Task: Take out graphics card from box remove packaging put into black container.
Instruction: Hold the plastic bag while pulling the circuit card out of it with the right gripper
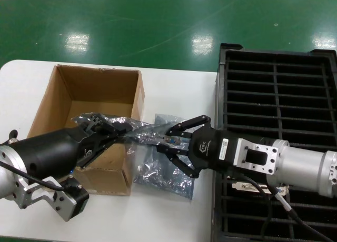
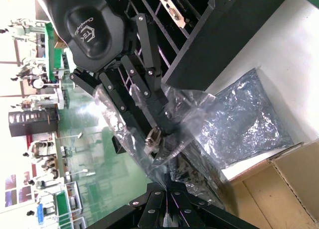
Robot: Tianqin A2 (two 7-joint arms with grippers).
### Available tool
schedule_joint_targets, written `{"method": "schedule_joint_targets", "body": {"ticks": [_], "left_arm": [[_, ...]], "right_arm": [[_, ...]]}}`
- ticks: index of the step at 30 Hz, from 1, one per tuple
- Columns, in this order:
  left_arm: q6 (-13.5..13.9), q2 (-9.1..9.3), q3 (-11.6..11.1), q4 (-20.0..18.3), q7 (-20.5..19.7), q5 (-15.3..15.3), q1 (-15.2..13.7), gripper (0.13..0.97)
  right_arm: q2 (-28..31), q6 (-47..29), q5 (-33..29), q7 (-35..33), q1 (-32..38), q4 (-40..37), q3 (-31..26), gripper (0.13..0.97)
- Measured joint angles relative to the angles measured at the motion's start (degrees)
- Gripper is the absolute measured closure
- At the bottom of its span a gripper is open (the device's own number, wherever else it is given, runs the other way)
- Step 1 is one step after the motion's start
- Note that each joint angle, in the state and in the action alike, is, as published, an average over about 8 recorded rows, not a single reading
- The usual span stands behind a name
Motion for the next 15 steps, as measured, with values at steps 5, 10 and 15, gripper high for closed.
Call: {"method": "schedule_joint_targets", "body": {"ticks": [5,10,15], "left_arm": [[0.00,0.00,0.00,0.00,0.00,0.00,0.00,0.958],[0.00,0.00,0.00,0.00,0.00,0.00,0.00,0.958],[0.00,0.00,0.00,0.00,0.00,0.00,0.00,0.958]], "right_arm": [[-0.07,-0.52,0.18,1.81,0.27,-0.01,-0.23,0.877],[-0.60,-0.92,0.48,4.47,0.92,-0.39,-0.42,0.826],[-1.30,-1.08,0.49,7.11,1.71,-1.21,-0.70,0.809]]}}
